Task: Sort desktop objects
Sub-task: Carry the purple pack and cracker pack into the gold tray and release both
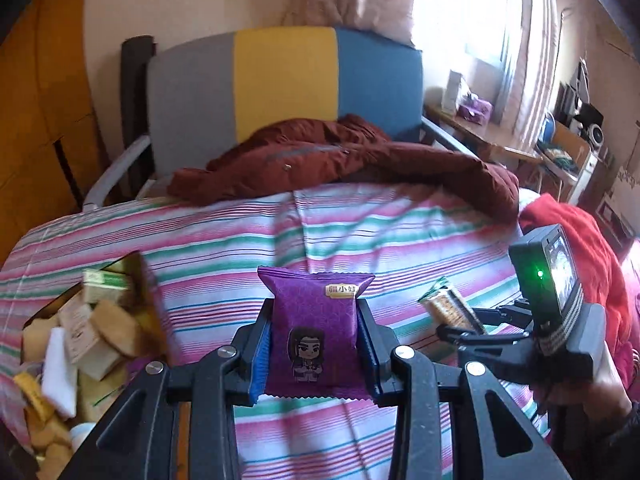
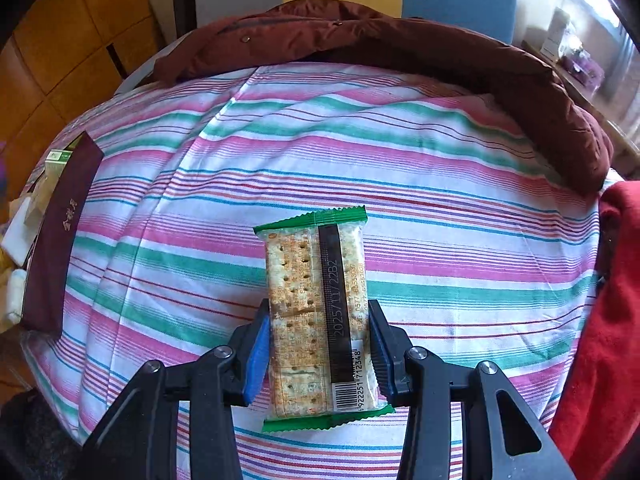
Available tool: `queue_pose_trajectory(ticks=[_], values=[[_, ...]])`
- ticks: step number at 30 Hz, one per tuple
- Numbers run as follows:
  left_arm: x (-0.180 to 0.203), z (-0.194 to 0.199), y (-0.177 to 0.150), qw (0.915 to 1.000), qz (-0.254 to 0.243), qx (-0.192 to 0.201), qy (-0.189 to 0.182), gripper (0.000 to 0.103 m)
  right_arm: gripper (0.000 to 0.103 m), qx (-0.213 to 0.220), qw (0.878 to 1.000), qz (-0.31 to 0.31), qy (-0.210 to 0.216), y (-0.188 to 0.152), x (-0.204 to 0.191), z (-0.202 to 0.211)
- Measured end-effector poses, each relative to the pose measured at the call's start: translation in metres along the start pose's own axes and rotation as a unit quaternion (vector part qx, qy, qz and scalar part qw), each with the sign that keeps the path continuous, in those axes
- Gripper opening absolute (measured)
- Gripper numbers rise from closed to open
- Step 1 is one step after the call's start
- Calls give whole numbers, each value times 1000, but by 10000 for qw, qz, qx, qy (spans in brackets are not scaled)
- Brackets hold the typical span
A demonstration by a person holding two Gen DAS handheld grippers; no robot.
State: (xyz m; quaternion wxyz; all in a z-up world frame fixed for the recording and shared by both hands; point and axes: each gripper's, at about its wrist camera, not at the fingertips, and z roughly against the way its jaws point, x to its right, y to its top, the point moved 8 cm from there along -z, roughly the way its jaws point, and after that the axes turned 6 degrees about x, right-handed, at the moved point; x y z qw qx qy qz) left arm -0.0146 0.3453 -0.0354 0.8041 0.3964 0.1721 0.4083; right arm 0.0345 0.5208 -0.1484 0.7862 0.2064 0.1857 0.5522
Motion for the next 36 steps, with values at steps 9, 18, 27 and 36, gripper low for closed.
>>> queue_pose_trajectory(ticks=[9,18,27,36], values=[[-66,45,-12,9984,278,224,431,37,45,-95,9995,206,-217,-15,-8,4],[-137,75,-22,9930,619,381,928,37,45,70,9996,272,90,-6,-56,18],[-182,77,-53,9880,902,195,1239,37,45,833,9917,455,869,17,-159,62],[-230,69,-88,9781,1329,-47,1602,37,45,1017,9795,810,1537,15,-265,70]])
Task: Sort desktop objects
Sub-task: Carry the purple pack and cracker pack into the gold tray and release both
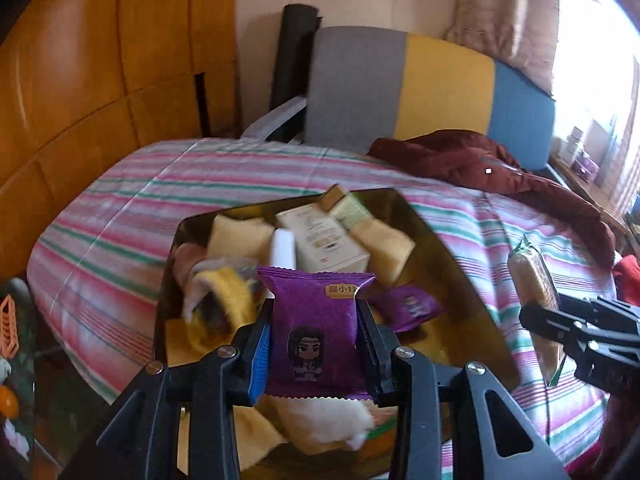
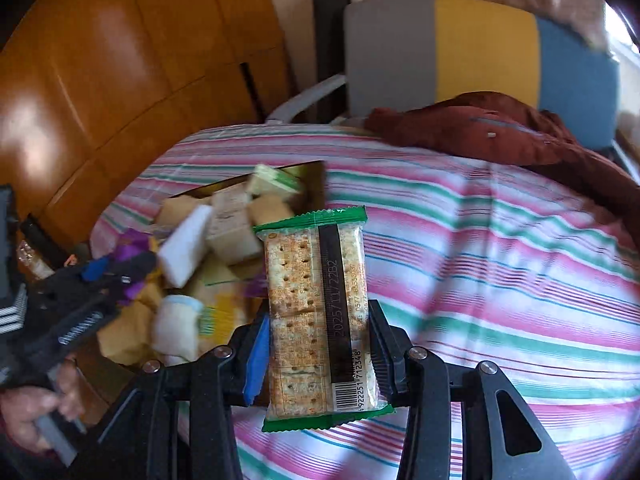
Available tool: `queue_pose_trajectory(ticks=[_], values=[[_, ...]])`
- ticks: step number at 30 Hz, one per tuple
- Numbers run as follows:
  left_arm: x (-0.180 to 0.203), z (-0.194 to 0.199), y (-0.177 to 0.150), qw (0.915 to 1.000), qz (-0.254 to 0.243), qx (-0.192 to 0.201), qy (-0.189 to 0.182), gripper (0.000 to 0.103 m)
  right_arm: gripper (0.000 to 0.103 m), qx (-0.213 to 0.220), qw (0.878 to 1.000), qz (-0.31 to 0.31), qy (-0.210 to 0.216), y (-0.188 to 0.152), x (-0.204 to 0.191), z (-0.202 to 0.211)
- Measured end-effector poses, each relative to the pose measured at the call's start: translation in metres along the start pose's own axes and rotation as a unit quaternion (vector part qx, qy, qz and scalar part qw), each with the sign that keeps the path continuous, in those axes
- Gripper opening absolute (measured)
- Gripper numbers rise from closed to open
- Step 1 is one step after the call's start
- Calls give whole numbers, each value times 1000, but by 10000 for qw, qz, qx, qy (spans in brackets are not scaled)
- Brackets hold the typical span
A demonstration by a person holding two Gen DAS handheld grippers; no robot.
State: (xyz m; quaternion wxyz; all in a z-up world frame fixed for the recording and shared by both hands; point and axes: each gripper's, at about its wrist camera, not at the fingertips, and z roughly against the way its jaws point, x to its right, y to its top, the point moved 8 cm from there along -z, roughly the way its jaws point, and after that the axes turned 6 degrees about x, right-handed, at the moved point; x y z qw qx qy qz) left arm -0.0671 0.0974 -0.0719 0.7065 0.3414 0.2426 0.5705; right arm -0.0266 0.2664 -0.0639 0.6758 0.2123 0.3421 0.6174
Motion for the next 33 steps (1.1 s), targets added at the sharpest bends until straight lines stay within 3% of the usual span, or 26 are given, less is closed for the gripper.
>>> queue_pose_trajectory(ticks=[5,11,18,33], values=[[-9,-12,-7,9998,130,-127,-50,37,45,-151,9999,34,23,0,-26,-22],[-4,-20,-11,9994,192,-197,-193,38,45,-331,9993,-25,-148,0,-32,-42],[-12,-21,-12,9992,316,-245,-63,38,47,-489,9988,-18,-36,-6,-40,-53],[-15,-15,-11,9993,250,-226,183,46,55,-186,9997,-97,-115,-8,-42,-38]])
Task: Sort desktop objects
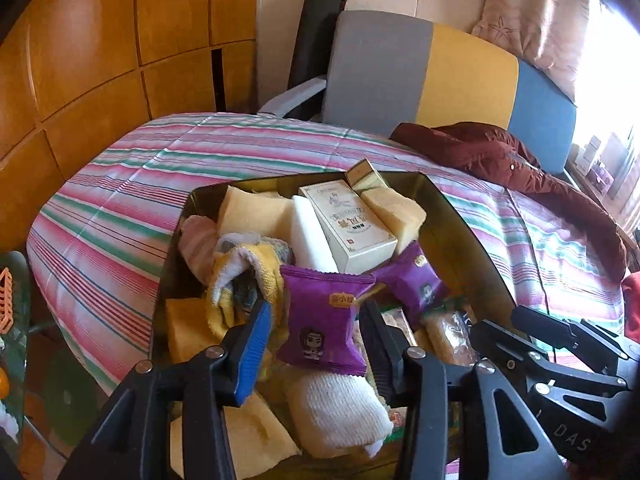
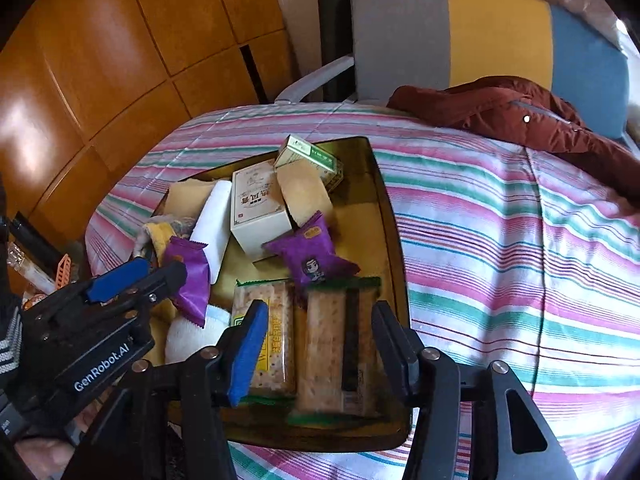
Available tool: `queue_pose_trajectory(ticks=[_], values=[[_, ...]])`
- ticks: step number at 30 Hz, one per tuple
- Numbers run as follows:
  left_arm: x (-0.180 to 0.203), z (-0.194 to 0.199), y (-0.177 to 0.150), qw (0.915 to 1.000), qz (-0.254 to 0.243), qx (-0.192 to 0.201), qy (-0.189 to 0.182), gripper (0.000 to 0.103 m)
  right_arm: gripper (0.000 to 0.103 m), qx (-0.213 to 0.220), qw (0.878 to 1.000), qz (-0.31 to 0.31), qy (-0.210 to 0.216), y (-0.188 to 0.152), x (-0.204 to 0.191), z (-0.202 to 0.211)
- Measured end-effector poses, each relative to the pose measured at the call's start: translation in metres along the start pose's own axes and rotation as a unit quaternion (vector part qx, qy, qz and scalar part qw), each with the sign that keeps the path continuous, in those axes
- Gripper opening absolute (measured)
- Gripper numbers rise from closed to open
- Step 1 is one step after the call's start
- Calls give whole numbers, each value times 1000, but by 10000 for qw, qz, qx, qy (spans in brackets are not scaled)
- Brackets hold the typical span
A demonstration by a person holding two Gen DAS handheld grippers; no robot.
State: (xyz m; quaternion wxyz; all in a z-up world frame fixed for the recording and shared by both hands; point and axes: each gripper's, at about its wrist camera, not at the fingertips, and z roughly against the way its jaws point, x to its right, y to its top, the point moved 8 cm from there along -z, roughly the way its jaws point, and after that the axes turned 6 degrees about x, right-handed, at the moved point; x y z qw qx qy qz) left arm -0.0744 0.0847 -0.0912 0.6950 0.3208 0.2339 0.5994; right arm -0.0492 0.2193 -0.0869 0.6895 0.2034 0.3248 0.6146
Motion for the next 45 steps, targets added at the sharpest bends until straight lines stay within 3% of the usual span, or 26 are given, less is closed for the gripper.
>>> queue_pose_trajectory(ticks=[7,11,14,26,31,36,40,45], values=[[-5,14,6,9997,-9,190,138,52,66,352,9987,108,-355,2,-1,17],[-11,28,10,9992,93,353,155,66,70,445,9978,120,-481,-2,-1,22],[-15,39,16,9983,162,537,179,67,71,483,9976,95,-484,-4,-3,24],[-33,76,31,9905,133,1026,903,67,80,608,9948,443,-689,-9,-23,27],[-33,78,32,9893,-57,936,1122,67,80,624,9945,510,-663,-12,-29,27],[-30,83,30,9884,-73,1132,1011,67,82,674,9939,573,-665,-13,-34,30],[-25,80,27,9925,-13,1023,665,67,82,645,9941,557,-674,-16,-34,29],[-28,76,26,9935,125,965,583,67,82,648,9935,569,-749,-17,-33,28]])
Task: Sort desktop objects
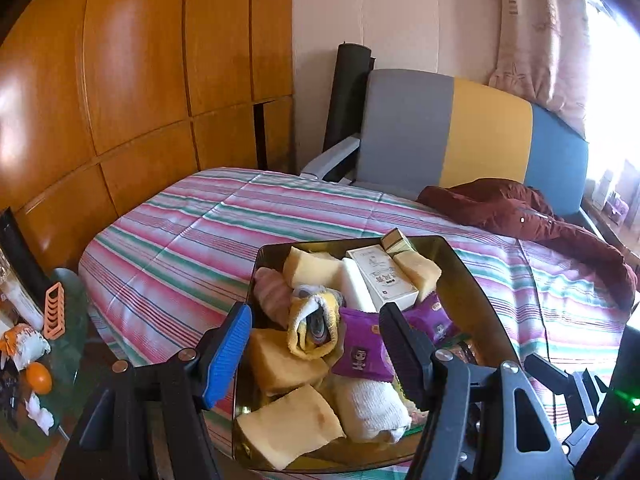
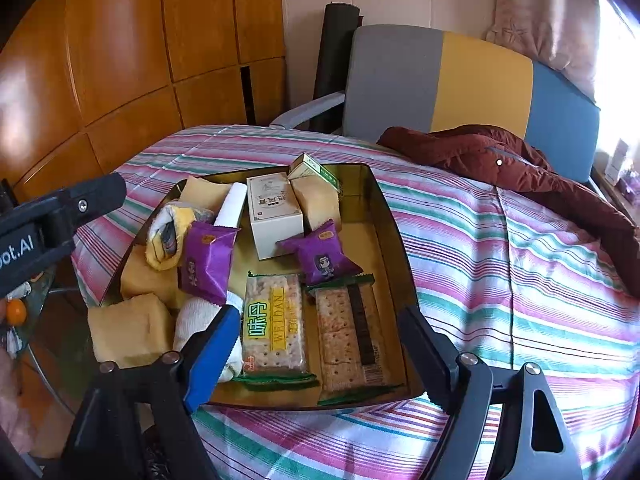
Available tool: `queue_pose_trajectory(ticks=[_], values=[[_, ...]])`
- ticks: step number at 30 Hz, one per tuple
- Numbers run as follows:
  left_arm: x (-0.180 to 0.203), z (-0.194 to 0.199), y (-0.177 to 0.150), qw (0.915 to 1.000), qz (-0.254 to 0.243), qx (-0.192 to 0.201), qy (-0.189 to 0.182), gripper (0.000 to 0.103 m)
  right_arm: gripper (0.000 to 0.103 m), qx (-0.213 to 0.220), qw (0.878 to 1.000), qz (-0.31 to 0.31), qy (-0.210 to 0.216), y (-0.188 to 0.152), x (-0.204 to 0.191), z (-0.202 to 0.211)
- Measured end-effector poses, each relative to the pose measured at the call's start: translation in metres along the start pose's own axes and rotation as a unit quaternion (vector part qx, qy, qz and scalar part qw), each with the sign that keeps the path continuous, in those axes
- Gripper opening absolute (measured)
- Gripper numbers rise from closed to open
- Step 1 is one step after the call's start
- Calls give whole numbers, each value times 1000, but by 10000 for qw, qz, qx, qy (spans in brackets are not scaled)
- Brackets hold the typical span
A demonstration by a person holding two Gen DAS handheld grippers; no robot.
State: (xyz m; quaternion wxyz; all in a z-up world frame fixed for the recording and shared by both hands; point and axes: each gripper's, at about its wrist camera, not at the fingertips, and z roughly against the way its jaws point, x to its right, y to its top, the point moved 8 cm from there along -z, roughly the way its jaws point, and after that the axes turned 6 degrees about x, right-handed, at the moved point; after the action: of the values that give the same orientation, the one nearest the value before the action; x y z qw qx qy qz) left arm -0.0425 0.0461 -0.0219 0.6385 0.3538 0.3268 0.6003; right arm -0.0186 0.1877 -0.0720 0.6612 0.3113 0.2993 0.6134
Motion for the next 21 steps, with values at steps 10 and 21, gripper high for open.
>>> queue_pose_trajectory(ticks=[10,21], values=[[-1,-9,-9,9995,103,-233,-161,65,87,117,9993,86,-349,2,1,1],[-6,-19,-13,9988,196,-388,-217,57,91,194,9982,208,-522,8,-2,0]])
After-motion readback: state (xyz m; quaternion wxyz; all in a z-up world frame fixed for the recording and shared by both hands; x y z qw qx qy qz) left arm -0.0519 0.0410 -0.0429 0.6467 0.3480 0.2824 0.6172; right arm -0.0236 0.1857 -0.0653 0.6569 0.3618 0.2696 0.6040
